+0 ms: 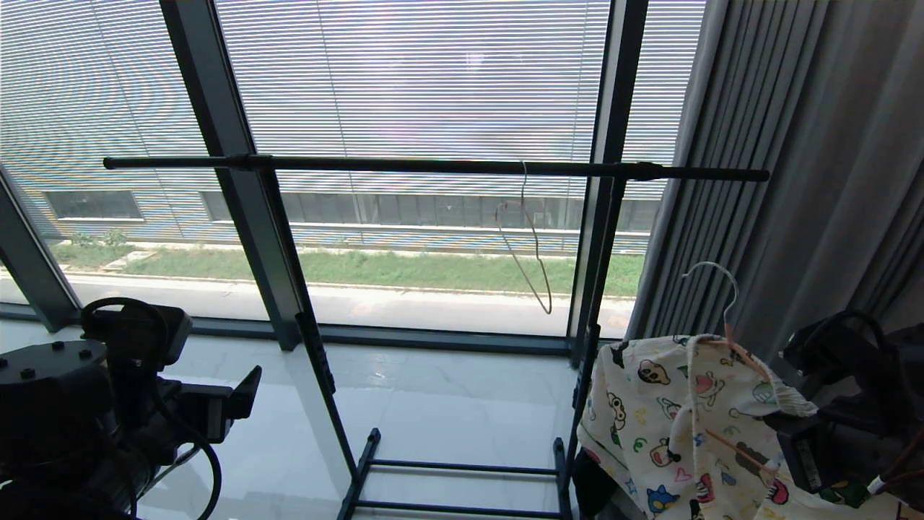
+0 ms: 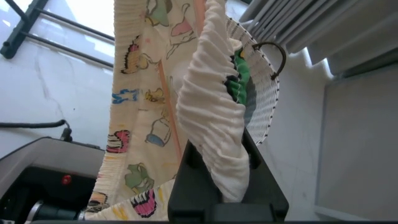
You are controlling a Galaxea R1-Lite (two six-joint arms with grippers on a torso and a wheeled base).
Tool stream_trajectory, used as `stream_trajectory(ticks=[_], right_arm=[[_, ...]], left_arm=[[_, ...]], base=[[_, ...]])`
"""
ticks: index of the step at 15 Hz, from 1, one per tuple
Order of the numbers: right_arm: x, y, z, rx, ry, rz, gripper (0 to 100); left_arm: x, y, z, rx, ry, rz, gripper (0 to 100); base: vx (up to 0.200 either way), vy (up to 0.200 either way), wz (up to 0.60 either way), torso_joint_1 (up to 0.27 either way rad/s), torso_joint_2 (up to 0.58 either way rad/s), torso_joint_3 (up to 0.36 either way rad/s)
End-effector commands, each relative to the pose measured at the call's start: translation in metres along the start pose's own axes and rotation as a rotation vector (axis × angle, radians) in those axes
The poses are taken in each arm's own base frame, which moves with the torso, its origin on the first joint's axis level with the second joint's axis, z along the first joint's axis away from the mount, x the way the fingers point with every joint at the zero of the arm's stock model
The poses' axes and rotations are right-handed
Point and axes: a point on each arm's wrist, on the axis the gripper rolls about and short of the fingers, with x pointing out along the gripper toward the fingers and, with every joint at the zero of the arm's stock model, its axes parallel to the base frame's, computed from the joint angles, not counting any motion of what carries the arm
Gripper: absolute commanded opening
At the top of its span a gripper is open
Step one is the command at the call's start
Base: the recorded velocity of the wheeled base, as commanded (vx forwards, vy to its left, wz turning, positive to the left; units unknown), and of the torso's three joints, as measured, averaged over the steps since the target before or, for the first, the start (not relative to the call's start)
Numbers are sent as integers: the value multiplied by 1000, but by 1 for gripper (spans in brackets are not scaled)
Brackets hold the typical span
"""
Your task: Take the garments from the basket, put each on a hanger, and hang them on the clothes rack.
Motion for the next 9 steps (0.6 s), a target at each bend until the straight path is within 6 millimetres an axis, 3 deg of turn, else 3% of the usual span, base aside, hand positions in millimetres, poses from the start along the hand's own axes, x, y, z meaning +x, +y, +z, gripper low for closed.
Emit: stream_trajectory(ticks=[1, 9], right_arm=[[-5, -1, 0, 4, -19, 0, 0], [-5, -1, 0, 0, -11, 0, 0]], left_arm=[[0, 0, 1, -1, -3, 0, 100], [1, 0, 0, 0, 2, 3, 100]], base=[[0, 0, 0, 0, 0, 0], [0, 0, 0, 0, 0, 0]])
